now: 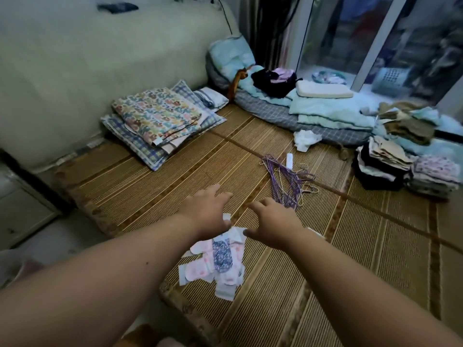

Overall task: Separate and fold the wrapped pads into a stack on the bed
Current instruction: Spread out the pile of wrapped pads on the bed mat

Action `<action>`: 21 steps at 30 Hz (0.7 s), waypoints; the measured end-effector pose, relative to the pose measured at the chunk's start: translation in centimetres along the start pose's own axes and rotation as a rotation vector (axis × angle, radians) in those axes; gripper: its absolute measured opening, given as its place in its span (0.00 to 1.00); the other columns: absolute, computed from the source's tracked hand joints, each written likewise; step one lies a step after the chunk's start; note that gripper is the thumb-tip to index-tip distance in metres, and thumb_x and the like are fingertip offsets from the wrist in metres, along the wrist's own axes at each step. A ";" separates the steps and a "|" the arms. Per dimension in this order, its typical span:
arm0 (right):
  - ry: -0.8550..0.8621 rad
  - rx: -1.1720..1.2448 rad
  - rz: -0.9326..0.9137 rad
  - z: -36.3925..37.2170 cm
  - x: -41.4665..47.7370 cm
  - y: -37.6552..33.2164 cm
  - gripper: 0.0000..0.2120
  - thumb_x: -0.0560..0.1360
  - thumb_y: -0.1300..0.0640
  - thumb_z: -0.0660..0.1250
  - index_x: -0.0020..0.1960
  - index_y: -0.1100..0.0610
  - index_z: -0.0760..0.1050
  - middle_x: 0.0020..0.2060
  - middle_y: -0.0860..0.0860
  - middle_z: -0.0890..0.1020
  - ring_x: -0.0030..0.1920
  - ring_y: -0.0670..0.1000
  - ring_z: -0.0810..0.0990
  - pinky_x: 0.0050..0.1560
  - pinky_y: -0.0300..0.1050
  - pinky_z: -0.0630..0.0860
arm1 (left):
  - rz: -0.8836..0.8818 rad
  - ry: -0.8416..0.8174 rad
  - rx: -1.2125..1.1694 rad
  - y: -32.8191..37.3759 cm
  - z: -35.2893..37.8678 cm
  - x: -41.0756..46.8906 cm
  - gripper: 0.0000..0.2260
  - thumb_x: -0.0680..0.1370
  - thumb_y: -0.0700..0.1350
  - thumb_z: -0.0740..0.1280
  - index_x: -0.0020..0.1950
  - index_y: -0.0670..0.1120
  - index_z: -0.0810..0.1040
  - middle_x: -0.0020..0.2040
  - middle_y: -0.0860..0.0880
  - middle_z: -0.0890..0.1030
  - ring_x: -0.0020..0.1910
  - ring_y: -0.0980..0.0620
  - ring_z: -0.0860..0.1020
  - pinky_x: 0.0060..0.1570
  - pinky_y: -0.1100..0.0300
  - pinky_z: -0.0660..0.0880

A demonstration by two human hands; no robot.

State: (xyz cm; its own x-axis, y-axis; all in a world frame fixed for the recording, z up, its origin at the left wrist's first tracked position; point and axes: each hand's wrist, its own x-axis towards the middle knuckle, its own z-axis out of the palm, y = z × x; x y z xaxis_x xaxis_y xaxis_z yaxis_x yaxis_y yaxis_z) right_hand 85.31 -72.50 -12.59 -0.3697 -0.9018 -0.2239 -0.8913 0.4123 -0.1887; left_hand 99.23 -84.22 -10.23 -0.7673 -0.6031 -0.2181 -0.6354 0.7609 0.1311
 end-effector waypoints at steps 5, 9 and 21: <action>0.046 0.023 0.026 -1.0 1.0 1.1 0.34 0.69 0.34 0.65 0.71 0.44 0.62 0.66 0.53 0.71 0.63 0.55 0.73 0.62 0.62 0.67 | 0.048 -0.001 0.039 0.6 -1.2 1.7 0.34 0.72 0.61 0.66 0.75 0.57 0.56 0.78 0.48 0.54 0.74 0.44 0.58 0.69 0.43 0.60; 0.059 0.048 0.082 -1.3 1.6 2.2 0.35 0.68 0.33 0.66 0.71 0.43 0.62 0.67 0.52 0.70 0.64 0.55 0.72 0.63 0.62 0.67 | 0.111 0.006 0.061 1.0 -1.7 3.8 0.35 0.72 0.61 0.66 0.75 0.57 0.56 0.78 0.48 0.54 0.74 0.45 0.58 0.68 0.43 0.60; 0.121 0.116 0.373 2.4 8.2 -0.6 0.36 0.68 0.35 0.67 0.72 0.44 0.61 0.69 0.52 0.69 0.67 0.55 0.70 0.66 0.63 0.65 | 0.416 -0.043 0.086 -4.2 0.5 13.3 0.34 0.72 0.61 0.67 0.74 0.58 0.57 0.77 0.48 0.56 0.74 0.45 0.58 0.69 0.43 0.58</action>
State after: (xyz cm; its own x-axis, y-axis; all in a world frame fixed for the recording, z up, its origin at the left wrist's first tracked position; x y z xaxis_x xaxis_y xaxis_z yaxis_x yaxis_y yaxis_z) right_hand 83.42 -79.86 -16.58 -0.6965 -0.6933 -0.1851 -0.6571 0.7199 -0.2237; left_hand 91.77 -95.31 -14.13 -0.9511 -0.2318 -0.2040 -0.2620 0.9555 0.1358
